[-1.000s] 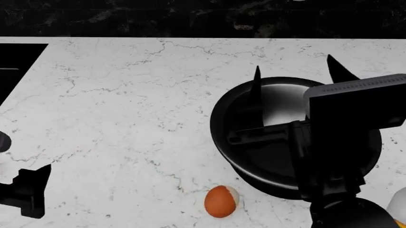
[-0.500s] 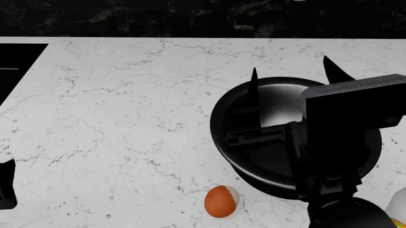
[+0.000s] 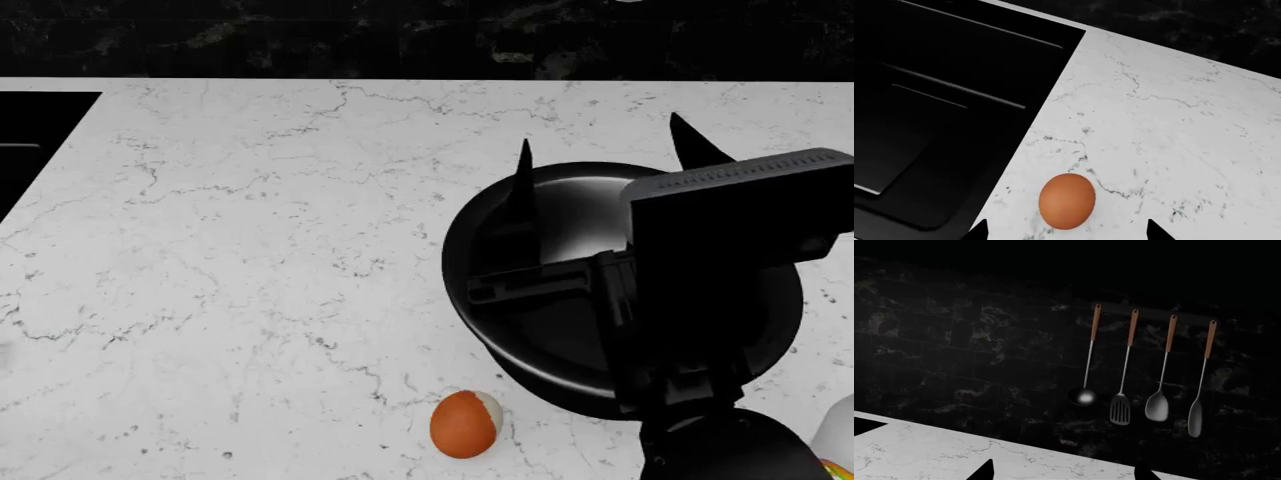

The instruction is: Place the eggs and milk next to the bowl.

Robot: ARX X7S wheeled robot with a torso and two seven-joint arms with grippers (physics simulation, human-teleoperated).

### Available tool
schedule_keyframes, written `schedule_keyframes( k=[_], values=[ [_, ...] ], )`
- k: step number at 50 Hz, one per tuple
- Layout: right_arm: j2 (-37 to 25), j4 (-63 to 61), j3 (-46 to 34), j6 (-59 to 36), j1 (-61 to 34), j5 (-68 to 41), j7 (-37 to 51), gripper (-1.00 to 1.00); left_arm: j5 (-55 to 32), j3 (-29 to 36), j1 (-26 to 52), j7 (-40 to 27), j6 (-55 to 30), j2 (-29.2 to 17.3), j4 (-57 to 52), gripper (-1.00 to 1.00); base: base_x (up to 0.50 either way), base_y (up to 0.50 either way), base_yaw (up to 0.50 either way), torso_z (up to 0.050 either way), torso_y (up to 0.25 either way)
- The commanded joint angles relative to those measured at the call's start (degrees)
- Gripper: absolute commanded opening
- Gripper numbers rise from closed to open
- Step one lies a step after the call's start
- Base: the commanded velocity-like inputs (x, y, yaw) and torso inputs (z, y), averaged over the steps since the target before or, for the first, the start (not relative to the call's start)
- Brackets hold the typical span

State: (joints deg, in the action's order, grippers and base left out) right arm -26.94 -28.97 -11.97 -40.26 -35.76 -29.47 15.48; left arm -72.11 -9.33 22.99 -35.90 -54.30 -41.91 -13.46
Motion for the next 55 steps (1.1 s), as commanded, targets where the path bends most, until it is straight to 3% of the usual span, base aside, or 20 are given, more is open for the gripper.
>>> schedule_keyframes(
  k=[1, 55],
  values=[
    [0.9, 0.0, 1.4, -0.1, -0.2, 0.4, -1.4, 1.0, 2.7, -1.0, 0.8, 1.7, 1.9, 2.4, 3.7, 1.0, 0.0, 0.0, 0.0, 0.0, 0.0],
    [0.4, 0.3, 1.0, 0.7, 0.5, 0.2, -0.8, 1.0, 12.7, 9.2, 6.9, 8.5, 6.0, 5.5, 14.7, 1.0, 0.0, 0.0, 0.0, 0.0, 0.0]
  ],
)
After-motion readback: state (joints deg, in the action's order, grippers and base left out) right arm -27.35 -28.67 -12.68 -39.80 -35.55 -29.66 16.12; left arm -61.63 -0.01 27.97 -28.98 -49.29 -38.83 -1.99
